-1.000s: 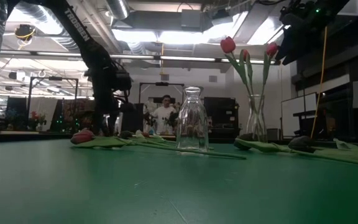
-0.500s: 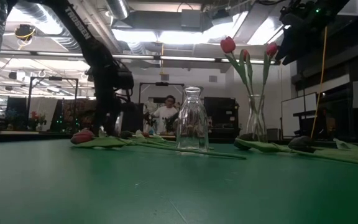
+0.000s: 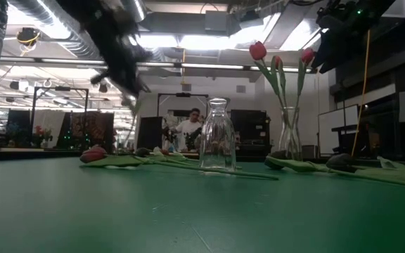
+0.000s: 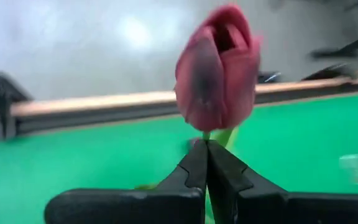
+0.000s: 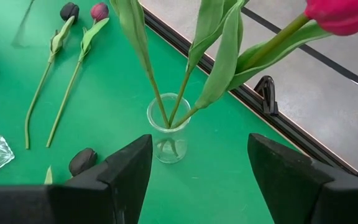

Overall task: Sort flowers into vase by color
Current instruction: Put the top left dark red tulip into the center transparent vase

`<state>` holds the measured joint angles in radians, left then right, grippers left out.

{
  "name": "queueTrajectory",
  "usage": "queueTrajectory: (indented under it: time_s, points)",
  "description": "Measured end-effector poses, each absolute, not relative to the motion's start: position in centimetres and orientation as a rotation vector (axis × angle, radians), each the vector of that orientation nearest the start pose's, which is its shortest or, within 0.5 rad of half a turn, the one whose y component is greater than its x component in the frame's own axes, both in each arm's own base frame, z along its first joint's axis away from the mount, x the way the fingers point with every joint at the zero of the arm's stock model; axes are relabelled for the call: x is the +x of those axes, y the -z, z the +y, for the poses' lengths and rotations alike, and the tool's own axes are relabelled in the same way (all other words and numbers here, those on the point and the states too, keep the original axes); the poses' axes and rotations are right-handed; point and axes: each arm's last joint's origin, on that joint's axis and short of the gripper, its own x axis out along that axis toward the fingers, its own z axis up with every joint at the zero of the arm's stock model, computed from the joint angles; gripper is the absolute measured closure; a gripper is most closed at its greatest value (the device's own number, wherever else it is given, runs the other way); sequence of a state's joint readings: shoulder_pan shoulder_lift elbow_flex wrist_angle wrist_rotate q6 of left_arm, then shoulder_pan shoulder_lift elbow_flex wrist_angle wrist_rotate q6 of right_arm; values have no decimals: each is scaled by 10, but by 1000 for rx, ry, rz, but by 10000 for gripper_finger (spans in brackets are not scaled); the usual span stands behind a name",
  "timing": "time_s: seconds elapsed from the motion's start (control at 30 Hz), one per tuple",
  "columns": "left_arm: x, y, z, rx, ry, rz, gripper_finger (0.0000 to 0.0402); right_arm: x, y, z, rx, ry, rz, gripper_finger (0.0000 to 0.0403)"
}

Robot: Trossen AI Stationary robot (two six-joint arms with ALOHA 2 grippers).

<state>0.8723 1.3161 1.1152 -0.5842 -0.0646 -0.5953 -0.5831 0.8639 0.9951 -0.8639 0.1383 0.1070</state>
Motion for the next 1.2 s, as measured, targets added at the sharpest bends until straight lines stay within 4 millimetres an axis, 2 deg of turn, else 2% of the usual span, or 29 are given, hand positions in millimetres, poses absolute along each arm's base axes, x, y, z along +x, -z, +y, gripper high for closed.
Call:
queueTrajectory:
  time_s: [0.17,0.33,0.47,0.6,0.73,0.93,1.1,1.2]
  points:
    - [160,-349,164,-750,-999,290,401,127,-331,-89,263,727,693,139]
    - [151,-381,117,-691,-871,127,401,128,-332,-89,262,726,687,139]
    - [154,-394,87,-659,-748,51,401,128,-332,-89,269,711,682,139]
    - [161,-396,69,-595,-749,54,401,128,-332,-89,289,710,675,139]
    - [169,-379,66,-537,-875,193,401,131,-332,-89,307,695,665,139]
    - [190,-343,82,-486,-990,488,395,142,-328,-94,364,618,663,139]
    - [212,-315,107,-342,-1018,703,348,147,-323,-96,384,593,696,139]
    - [221,-296,131,-391,-1103,760,314,147,-321,-96,394,581,713,139]
